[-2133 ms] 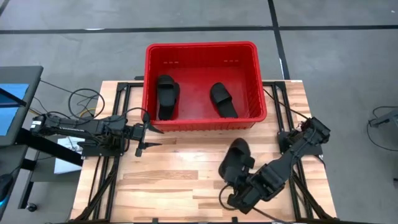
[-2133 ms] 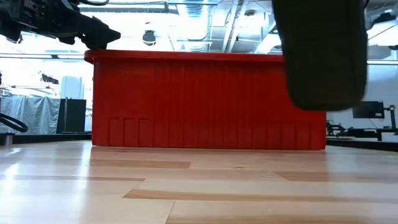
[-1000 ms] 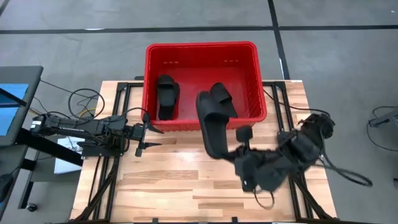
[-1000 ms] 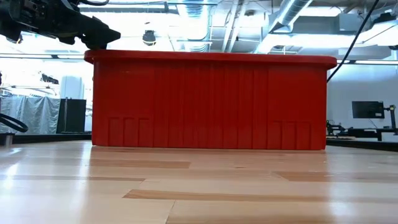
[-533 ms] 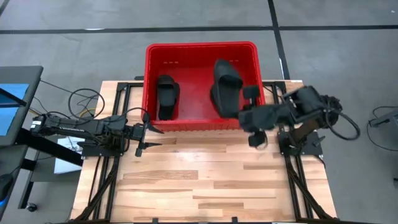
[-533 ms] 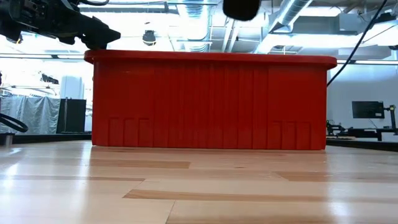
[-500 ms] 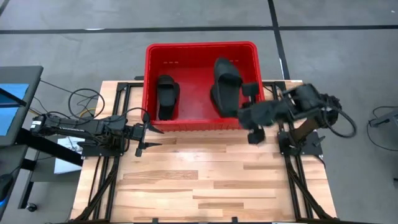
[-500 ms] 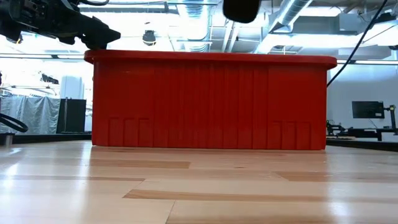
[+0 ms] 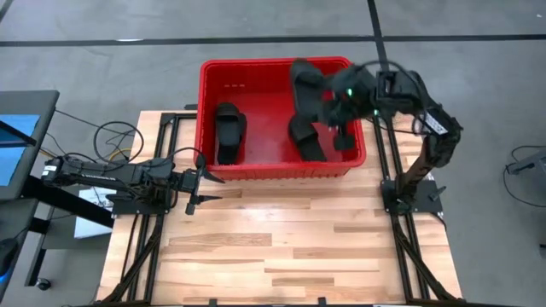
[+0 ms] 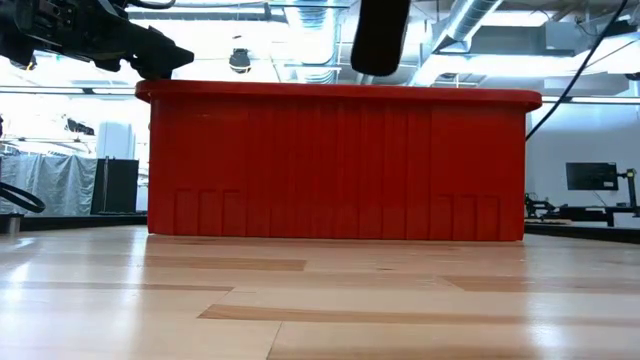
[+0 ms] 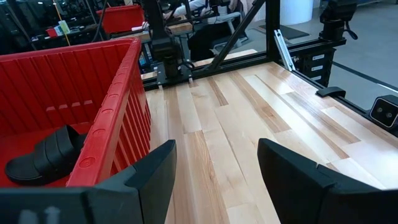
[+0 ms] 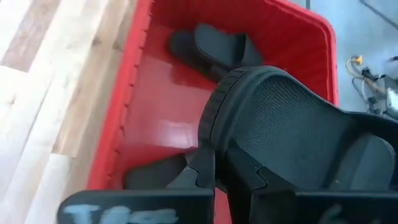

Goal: Pick and place slides into bin
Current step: Stack the slide on top of the right slide in the bin

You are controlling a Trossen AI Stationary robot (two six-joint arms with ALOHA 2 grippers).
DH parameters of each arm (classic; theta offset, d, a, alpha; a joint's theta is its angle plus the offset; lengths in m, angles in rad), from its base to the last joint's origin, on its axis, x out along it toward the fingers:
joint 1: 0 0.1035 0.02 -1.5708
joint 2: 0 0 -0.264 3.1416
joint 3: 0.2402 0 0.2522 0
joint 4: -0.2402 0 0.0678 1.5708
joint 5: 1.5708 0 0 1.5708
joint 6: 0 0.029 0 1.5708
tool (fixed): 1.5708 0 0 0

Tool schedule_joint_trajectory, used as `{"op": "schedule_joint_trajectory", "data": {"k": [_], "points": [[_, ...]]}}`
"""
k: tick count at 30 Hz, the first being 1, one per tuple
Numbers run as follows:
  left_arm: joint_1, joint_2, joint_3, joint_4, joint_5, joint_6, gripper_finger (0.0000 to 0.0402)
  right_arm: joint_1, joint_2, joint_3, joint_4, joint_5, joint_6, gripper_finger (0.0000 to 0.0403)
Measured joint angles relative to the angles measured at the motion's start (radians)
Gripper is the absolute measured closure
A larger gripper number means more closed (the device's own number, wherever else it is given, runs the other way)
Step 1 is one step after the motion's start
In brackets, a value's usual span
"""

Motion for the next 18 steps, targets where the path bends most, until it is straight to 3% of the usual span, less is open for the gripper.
{"op": "schedule_joint_trajectory", "data": {"k": [7,18], "points": [[0.000,0.000,0.000,0.000,0.000,0.000,0.0183,-0.162,-0.018,-0.174,0.079,-0.083,-0.061,0.0402],[0.000,0.000,0.000,0.000,0.000,0.000,0.0183,-0.279,-0.143,-0.583,0.291,-0.168,-0.091,0.0403]]}}
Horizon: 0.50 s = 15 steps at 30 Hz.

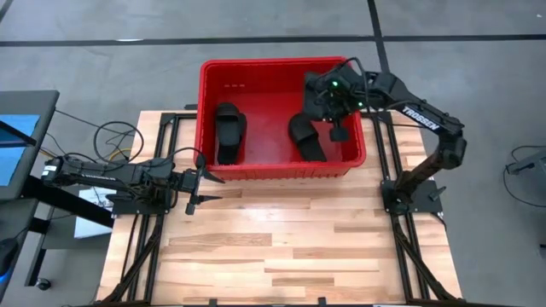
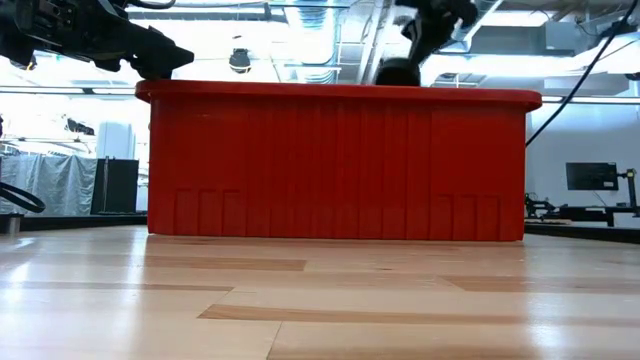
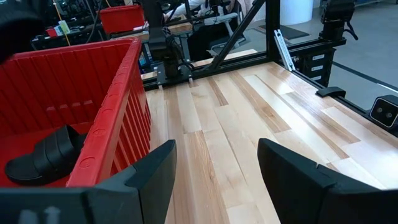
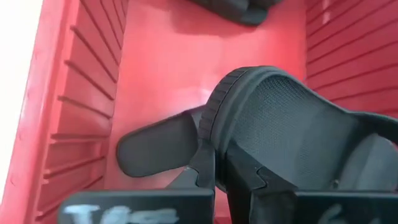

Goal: Pick and place slides into bin
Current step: Stack the slide on top of the right slide in the bin

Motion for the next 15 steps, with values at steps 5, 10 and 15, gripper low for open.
{"op": "schedule_joint_trajectory", "data": {"k": [5,10,15], "points": [[0.000,0.000,0.000,0.000,0.000,0.000,0.0183,-0.005,-0.082,-0.183,0.110,-0.031,0.001,0.0403],[0.000,0.000,0.000,0.000,0.000,0.000,0.0183,-0.003,-0.153,-0.334,0.184,-0.035,0.007,0.0403],[0.000,0.000,0.000,0.000,0.000,0.000,0.0183,0.010,-0.191,-0.424,0.250,-0.036,0.009,0.0403]]}}
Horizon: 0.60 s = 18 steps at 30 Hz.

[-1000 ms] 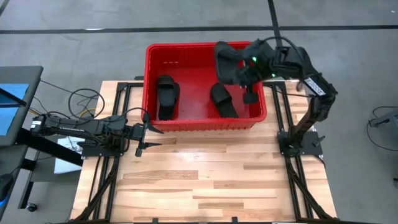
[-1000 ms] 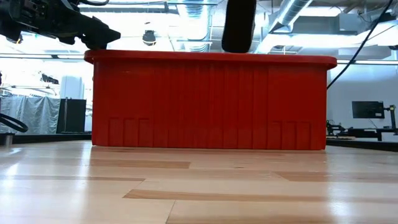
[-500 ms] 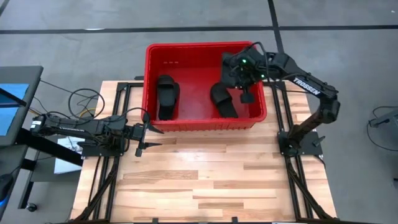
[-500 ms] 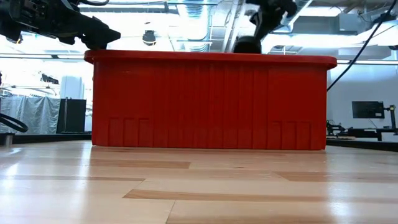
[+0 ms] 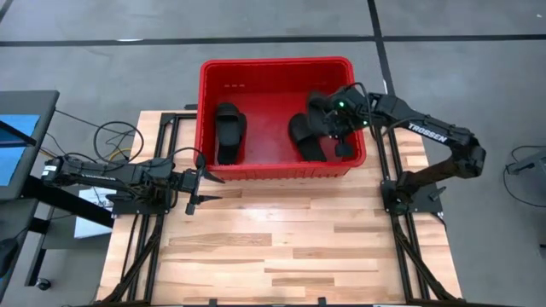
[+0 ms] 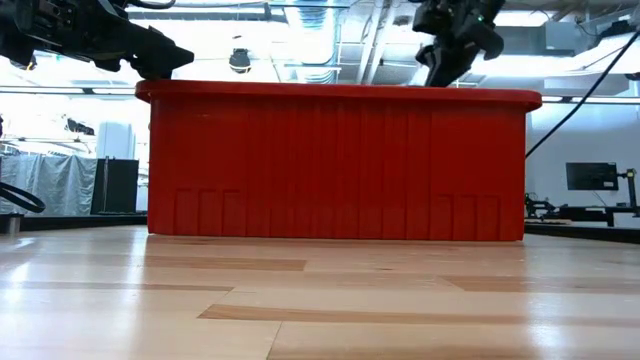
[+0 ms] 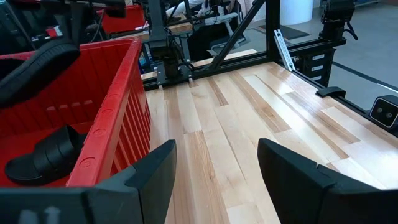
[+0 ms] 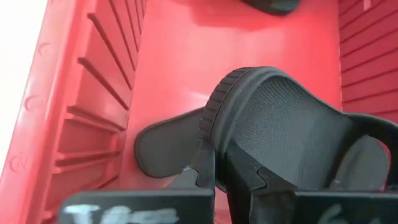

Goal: Pick and place slides into bin
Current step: Stack the slide on top of the right slide in the bin

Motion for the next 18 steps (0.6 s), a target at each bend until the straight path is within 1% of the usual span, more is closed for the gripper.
{"op": "schedule_joint_trajectory", "data": {"k": [9,18], "points": [[0.000,0.000,0.000,0.000,0.000,0.000,0.0183,0.012,0.002,-0.040,0.033,-0.002,-0.029,0.0402],[0.000,0.000,0.000,0.000,0.000,0.000,0.0183,0.008,0.001,-0.040,0.052,-0.002,-0.076,0.0402]]}}
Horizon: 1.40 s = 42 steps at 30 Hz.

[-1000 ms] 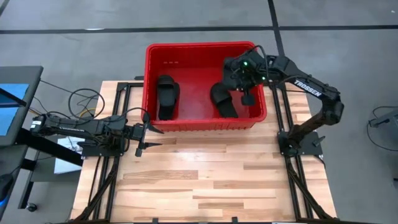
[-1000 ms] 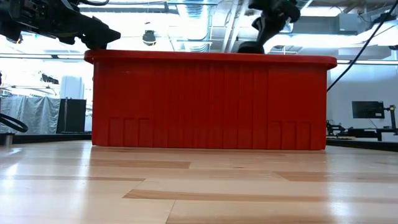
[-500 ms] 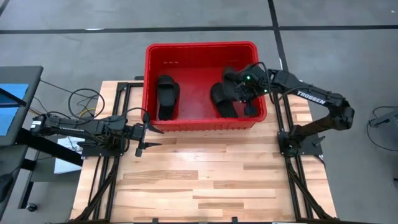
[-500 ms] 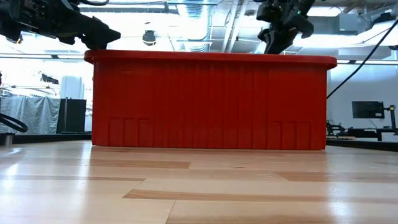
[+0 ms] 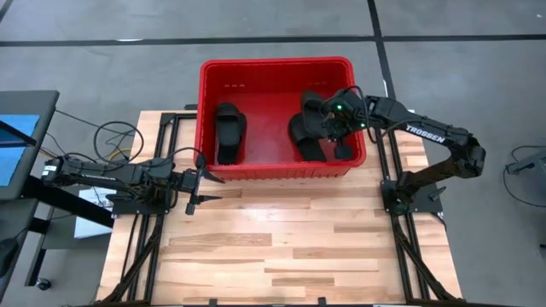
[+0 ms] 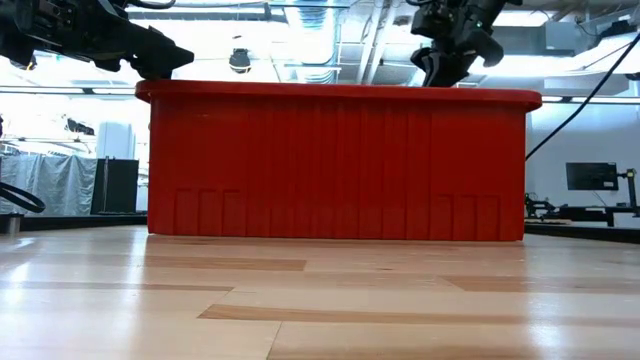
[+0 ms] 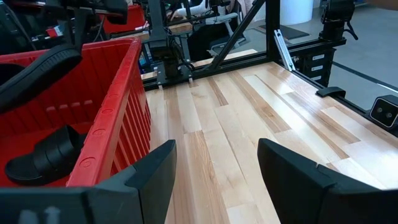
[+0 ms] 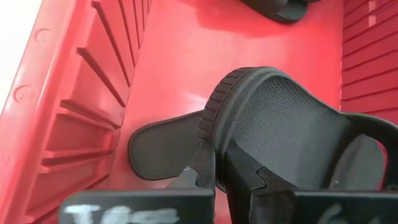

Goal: Pick and place slides into bin
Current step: Stack the slide on top of the right slide in the bin

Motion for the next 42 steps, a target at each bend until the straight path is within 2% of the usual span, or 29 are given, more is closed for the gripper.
{"op": "schedule_joint_trajectory", "data": {"k": [26,42], "points": [[0.000,0.000,0.000,0.000,0.000,0.000,0.0183,-0.019,0.000,0.000,0.025,0.000,-0.004,0.0402],[0.000,0.000,0.000,0.000,0.000,0.000,0.0183,-0.030,0.064,0.002,0.025,-0.002,-0.003,0.0402]]}}
